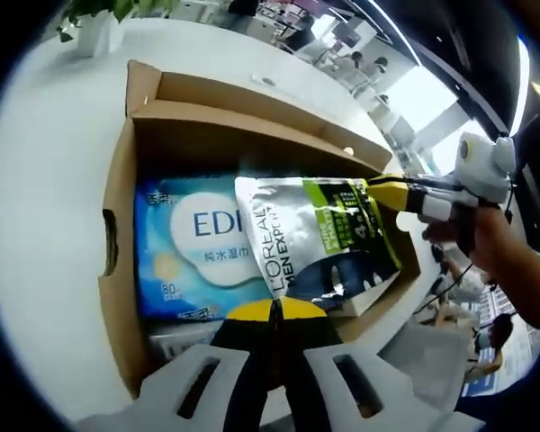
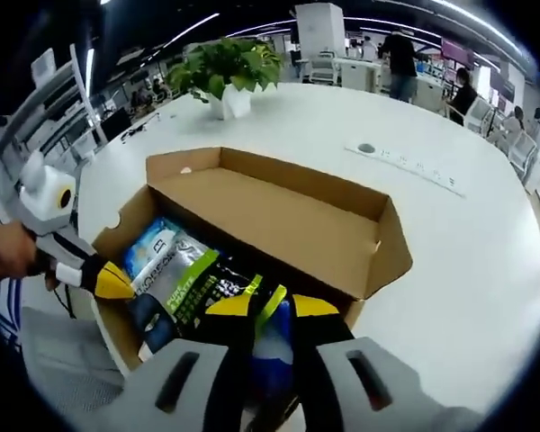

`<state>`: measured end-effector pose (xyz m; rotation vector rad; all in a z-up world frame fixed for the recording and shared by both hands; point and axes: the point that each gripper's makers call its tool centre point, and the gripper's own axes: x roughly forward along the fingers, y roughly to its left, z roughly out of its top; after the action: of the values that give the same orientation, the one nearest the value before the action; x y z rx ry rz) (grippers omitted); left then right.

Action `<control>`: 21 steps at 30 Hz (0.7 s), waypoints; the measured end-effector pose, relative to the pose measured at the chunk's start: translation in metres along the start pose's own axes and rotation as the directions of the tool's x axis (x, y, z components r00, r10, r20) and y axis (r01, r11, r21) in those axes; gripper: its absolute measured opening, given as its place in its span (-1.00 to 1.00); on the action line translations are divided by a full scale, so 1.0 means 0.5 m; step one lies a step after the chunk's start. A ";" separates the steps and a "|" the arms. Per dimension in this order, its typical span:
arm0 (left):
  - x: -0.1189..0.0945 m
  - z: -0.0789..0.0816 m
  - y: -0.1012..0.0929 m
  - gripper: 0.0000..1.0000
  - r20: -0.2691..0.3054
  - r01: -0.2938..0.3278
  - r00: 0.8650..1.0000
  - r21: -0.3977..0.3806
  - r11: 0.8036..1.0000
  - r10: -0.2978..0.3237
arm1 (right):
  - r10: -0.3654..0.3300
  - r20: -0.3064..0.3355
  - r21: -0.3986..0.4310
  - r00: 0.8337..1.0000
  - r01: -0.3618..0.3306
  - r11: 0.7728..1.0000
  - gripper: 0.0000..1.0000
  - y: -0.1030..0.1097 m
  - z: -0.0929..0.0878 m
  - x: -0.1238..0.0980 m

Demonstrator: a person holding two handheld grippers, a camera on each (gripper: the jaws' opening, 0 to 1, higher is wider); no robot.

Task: Operate the shoe box by opening the lid, removing the specified soft item, and placing it in the target area until the item is outside and the box remains undamaged.

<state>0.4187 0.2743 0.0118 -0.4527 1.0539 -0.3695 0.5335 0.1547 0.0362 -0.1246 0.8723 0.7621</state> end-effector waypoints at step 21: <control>0.002 -0.001 -0.001 -1.00 -0.002 -0.003 1.000 0.015 1.000 0.003 | 0.038 -0.007 0.093 0.999 -0.037 0.995 -0.99 0.004 0.001 0.015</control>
<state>0.4187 0.2732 0.0110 -0.4375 1.0537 -0.3745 0.5357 0.1603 0.0317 -0.0295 0.9190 0.7549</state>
